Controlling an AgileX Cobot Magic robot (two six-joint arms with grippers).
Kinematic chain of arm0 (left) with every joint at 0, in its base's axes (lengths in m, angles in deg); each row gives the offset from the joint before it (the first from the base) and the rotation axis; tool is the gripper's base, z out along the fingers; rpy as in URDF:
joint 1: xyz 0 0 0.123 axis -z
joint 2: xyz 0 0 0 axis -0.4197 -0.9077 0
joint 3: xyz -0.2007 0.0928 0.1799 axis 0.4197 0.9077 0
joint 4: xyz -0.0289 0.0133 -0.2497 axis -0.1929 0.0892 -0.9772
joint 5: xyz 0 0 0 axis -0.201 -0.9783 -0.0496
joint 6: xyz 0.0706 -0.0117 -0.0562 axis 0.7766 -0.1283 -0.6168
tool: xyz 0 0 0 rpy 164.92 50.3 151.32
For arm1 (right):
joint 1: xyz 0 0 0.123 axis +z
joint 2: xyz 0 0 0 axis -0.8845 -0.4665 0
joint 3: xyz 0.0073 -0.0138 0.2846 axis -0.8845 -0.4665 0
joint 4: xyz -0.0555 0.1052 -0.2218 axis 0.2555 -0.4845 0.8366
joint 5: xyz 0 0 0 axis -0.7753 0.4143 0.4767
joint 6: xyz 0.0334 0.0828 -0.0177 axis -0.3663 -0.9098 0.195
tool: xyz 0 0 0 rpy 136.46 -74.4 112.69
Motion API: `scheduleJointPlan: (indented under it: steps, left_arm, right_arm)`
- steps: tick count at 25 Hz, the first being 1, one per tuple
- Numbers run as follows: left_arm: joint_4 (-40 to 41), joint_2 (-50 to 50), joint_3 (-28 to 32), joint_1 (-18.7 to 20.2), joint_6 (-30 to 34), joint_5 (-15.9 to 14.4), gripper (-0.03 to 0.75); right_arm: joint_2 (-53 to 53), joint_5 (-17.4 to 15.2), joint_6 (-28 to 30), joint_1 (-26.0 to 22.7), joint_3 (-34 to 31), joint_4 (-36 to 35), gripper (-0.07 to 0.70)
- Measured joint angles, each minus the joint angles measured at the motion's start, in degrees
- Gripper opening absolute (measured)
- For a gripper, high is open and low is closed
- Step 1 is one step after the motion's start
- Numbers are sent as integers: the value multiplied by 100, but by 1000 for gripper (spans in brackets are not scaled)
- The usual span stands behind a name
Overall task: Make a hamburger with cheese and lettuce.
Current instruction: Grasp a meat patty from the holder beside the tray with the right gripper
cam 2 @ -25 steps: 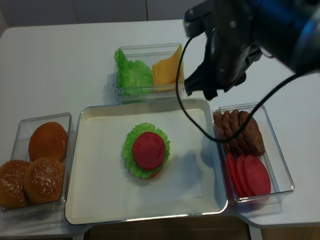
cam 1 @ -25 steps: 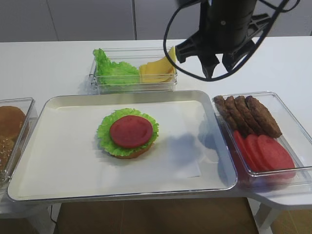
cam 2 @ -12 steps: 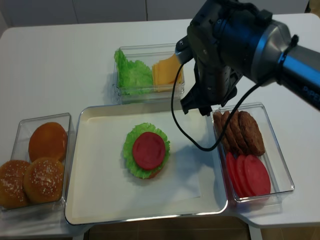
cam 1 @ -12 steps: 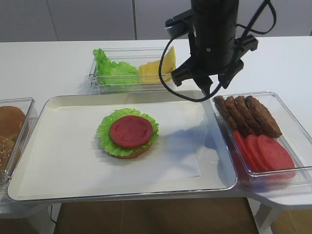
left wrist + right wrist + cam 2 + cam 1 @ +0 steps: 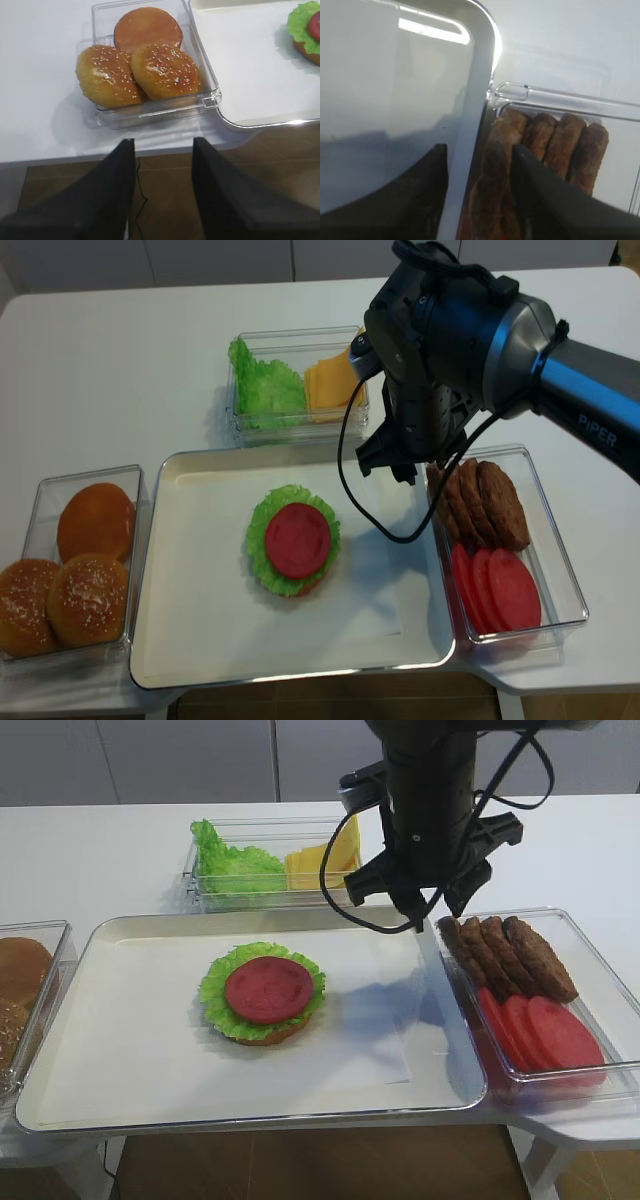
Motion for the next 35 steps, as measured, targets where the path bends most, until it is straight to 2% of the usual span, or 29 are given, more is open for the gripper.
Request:
scheduleJointPlan:
  steps: [5, 10, 35]
  left_arm:
    - [0, 0, 0, 0, 0, 0, 288]
    - [0, 0, 0, 0, 0, 0, 288]
    - [0, 0, 0, 0, 0, 0, 288]
  right_arm:
    - [0, 0, -600, 0, 0, -23, 314]
    - [0, 0, -860, 0, 0, -97, 314]
    - [-120, 10, -1029, 0, -73, 113, 314]
